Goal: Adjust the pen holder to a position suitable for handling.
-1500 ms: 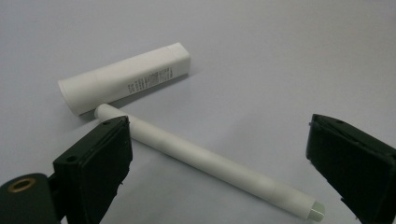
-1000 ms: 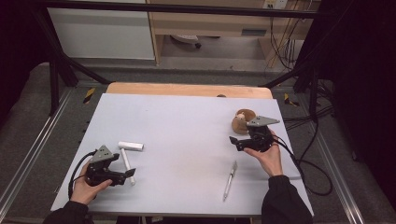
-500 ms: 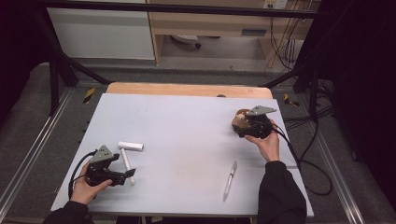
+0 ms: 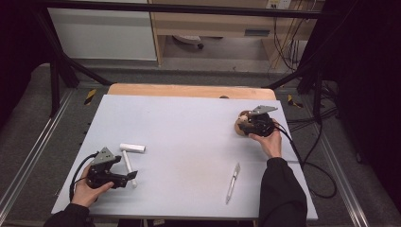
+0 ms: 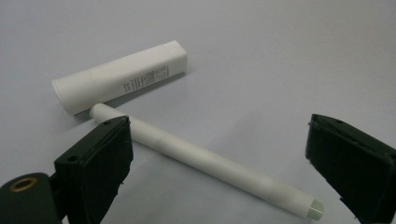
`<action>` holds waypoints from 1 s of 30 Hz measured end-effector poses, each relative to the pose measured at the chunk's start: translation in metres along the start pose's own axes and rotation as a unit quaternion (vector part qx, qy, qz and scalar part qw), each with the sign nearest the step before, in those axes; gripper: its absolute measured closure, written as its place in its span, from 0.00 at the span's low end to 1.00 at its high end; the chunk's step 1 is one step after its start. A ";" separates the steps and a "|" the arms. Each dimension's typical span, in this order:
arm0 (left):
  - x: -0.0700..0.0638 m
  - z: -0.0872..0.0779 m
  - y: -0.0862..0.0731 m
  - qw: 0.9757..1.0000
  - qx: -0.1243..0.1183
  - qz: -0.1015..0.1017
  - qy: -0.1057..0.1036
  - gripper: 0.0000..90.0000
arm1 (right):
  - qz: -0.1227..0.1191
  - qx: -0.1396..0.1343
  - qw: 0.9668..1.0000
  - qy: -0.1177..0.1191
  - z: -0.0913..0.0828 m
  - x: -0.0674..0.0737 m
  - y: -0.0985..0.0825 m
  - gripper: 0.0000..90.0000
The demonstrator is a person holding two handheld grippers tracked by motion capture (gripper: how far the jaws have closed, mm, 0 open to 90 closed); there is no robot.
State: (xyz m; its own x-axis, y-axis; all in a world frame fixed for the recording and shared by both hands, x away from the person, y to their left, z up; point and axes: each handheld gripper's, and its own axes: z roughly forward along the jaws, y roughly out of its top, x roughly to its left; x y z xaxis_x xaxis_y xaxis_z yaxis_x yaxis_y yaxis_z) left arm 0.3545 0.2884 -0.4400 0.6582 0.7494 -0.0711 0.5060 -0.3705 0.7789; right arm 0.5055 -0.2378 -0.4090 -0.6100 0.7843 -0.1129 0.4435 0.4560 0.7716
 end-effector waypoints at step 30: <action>0.000 0.000 0.000 1.000 -0.001 0.002 0.001 0.09 | -0.028 0.007 0.999 0.022 -0.020 0.018 0.017 0.74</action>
State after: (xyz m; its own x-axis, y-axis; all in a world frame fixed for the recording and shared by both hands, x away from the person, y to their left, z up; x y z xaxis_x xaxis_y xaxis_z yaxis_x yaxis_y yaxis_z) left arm 0.3544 0.2885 -0.4395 0.6598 0.7484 -0.0671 0.5025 -0.3730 0.7800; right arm 0.4892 -0.2245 -0.3854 -0.6622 0.7383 -0.1280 0.4170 0.5050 0.7557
